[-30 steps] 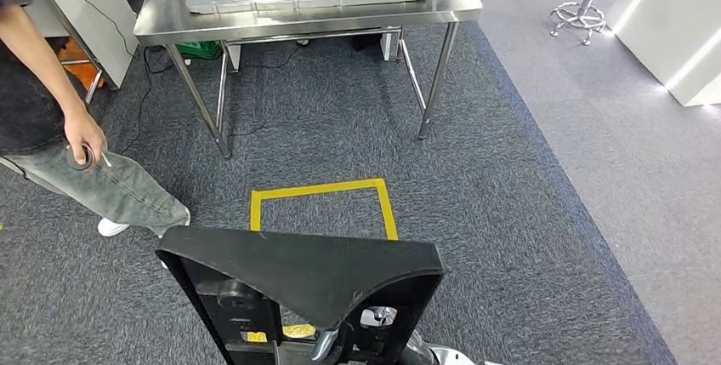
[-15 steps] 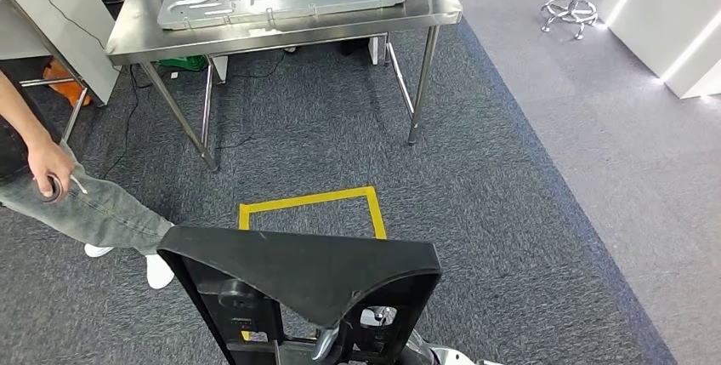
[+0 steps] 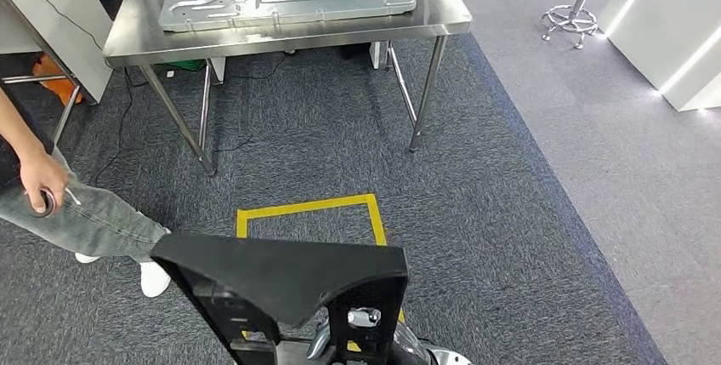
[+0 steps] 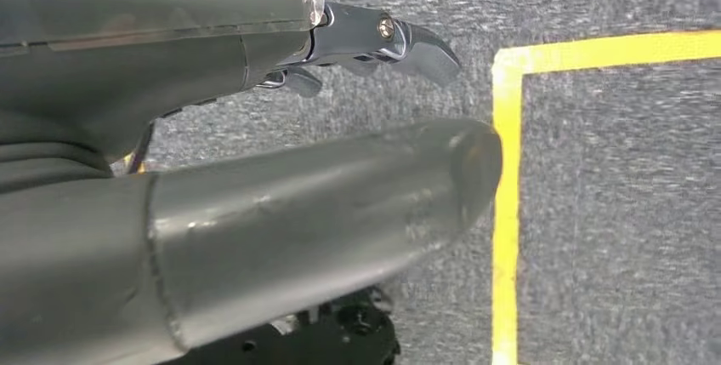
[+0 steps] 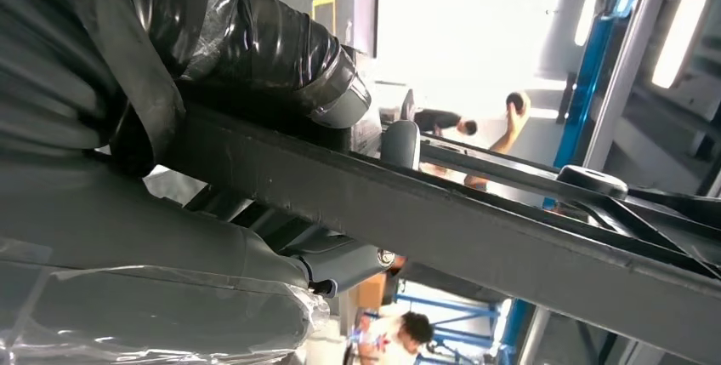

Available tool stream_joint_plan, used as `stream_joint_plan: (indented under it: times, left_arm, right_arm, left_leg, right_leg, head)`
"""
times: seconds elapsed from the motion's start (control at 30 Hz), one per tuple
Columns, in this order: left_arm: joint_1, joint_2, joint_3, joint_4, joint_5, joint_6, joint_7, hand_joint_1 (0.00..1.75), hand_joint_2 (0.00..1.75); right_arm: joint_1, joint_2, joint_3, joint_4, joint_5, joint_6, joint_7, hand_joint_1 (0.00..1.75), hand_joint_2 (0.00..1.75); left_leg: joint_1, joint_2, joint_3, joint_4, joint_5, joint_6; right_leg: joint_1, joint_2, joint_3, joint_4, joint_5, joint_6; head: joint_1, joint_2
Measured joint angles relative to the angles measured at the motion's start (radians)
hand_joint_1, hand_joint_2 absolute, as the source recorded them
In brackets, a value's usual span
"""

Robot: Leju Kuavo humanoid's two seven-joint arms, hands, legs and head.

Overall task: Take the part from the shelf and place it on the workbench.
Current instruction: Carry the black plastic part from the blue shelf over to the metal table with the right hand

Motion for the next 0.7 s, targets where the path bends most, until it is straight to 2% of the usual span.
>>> stream_joint_plan:
  times: [0.03,0.1,0.13,0.23,0.27,0.3,0.37,0.4,0.43,0.47,0.53,0.57,0.6,0.63,0.67,0.7]
  left_arm:
    - [0.0,0.0,0.001,0.0,0.0,0.0,0.0,0.0,0.0]
    - [-0.004,-0.001,0.003,0.0,0.0,0.0,0.0,0.0,0.0]
    - [-0.007,-0.001,0.005,0.0,-0.001,-0.001,0.0,0.0,0.0]
    - [-0.009,-0.002,0.01,0.0,-0.006,-0.002,-0.002,0.0,0.0]
    - [-0.01,-0.002,0.012,0.0,-0.007,-0.002,-0.002,0.0,0.0]
    - [-0.011,-0.002,0.013,0.0,-0.008,-0.003,-0.002,0.0,0.0]
    - [-0.011,-0.002,0.015,0.0,-0.008,-0.003,-0.001,0.0,0.0]
    - [-0.008,-0.002,0.016,0.0,-0.009,-0.002,0.0,0.0,0.0]
    - [-0.005,-0.002,0.016,0.0,-0.009,-0.002,0.0,0.0,0.0]
    - [-0.002,-0.002,0.016,0.0,-0.009,-0.002,0.001,0.0,0.0]
    - [0.002,-0.002,0.017,0.0,-0.01,-0.002,0.001,0.0,0.0]
    - [0.002,-0.002,0.017,0.0,-0.01,-0.002,0.001,0.0,0.0]
    - [0.001,-0.002,0.018,0.0,-0.01,-0.002,0.001,0.0,0.0]
    - [0.001,-0.002,0.018,0.0,-0.01,-0.002,0.001,0.0,0.0]
    - [0.001,-0.002,0.019,0.0,-0.01,-0.002,0.001,0.0,0.0]
    - [0.002,-0.002,0.019,0.0,-0.01,-0.002,0.001,0.0,0.0]
  right_arm:
    - [0.0,-0.001,0.0,0.0,0.001,0.0,0.0,1.73,1.75]
    - [0.001,-0.003,0.0,0.002,0.005,-0.001,0.0,1.73,1.75]
    - [0.002,-0.005,0.0,0.003,0.007,-0.002,0.0,1.73,1.75]
    - [0.003,-0.008,0.0,0.004,0.011,-0.006,0.001,1.73,1.75]
    - [0.002,-0.009,0.0,0.004,0.012,-0.009,0.002,1.73,1.75]
    - [0.001,-0.009,0.0,0.004,0.012,-0.012,0.004,1.73,1.75]
    - [0.001,-0.011,0.0,0.006,0.006,-0.015,0.009,1.73,1.75]
    - [0.003,-0.012,0.0,0.008,-0.001,-0.015,0.012,1.73,1.75]
    - [0.005,-0.012,0.0,0.01,-0.008,-0.014,0.013,1.73,1.75]
    - [0.006,-0.012,0.0,0.012,-0.016,-0.014,0.014,1.73,1.75]
    - [0.008,-0.012,0.0,0.013,-0.025,-0.013,0.015,1.73,1.75]
    - [0.009,-0.012,0.0,0.014,-0.027,-0.013,0.015,1.73,1.75]
    - [0.009,-0.012,0.0,0.014,-0.027,-0.013,0.015,1.73,1.75]
    - [0.01,-0.012,0.0,0.015,-0.028,-0.013,0.015,1.73,1.75]
    - [0.01,-0.013,0.0,0.015,-0.028,-0.013,0.015,1.73,1.75]
    - [0.01,-0.012,0.0,0.015,-0.028,-0.013,0.015,1.73,1.75]
  left_leg:
    - [0.001,-0.003,0.008,0.0,-0.008,-0.005]
    - [0.002,-0.009,0.014,0.0,-0.019,-0.018]
    - [0.002,-0.013,0.013,0.002,-0.021,-0.025]
    - [0.004,-0.017,0.011,0.022,-0.023,-0.041]
    - [0.005,-0.016,-0.003,0.052,-0.029,-0.043]
    - [0.006,-0.013,-0.031,0.103,-0.044,-0.046]
    - [0.007,-0.009,-0.114,0.234,-0.091,-0.052]
    - [0.007,-0.008,-0.151,0.284,-0.111,-0.054]
    - [0.007,-0.007,-0.175,0.304,-0.114,-0.055]
    - [0.007,-0.007,-0.182,0.289,-0.093,-0.054]
    - [0.007,-0.005,-0.15,0.167,0.001,-0.046]
    - [0.004,-0.003,-0.13,0.105,0.029,-0.043]
    - [0.001,-0.001,-0.116,0.063,0.042,-0.038]
    - [-0.002,0.0,-0.108,0.044,0.045,-0.033]
    - [-0.005,0.0,-0.104,0.043,0.036,-0.028]
    - [-0.002,-0.001,-0.098,0.04,0.04,-0.022]
  right_leg:
    - [-0.002,0.007,0.019,-0.065,0.047,-0.001]
    - [0.001,0.021,0.042,-0.157,0.092,-0.01]
    - [0.004,0.027,0.044,-0.172,0.093,-0.017]
    - [0.004,0.015,0.061,-0.186,0.091,-0.038]
    - [0.002,0.008,0.071,-0.191,0.088,-0.044]
    - [0.001,0.002,0.081,-0.194,0.085,-0.05]
    - [0.004,-0.008,0.093,-0.196,0.073,-0.056]
    - [0.005,-0.01,0.099,-0.196,0.067,-0.057]
    - [0.006,-0.011,0.106,-0.196,0.06,-0.057]
    - [0.006,-0.011,0.116,-0.196,0.053,-0.057]
    - [0.007,-0.011,0.138,-0.196,0.037,-0.053]
    - [0.008,-0.011,0.147,-0.195,0.029,-0.049]
    - [0.009,-0.01,0.153,-0.194,0.022,-0.043]
    - [0.01,-0.01,0.156,-0.193,0.016,-0.037]
    - [0.012,-0.009,0.16,-0.195,0.011,-0.03]
    - [0.013,-0.009,0.164,-0.197,0.005,-0.024]
  head:
    - [0.0,0.0]
    - [0.0,0.0]
    - [0.0,0.0]
    - [-0.001,0.0]
    - [-0.001,0.0]
    - [-0.001,0.0]
    - [-0.001,0.0]
    - [-0.001,0.0]
    - [-0.001,0.0]
    - [-0.001,0.0]
    - [-0.001,0.0]
    - [-0.001,0.0]
    - [-0.001,0.0]
    - [-0.001,0.0]
    - [-0.001,0.0]
    - [-0.001,0.0]
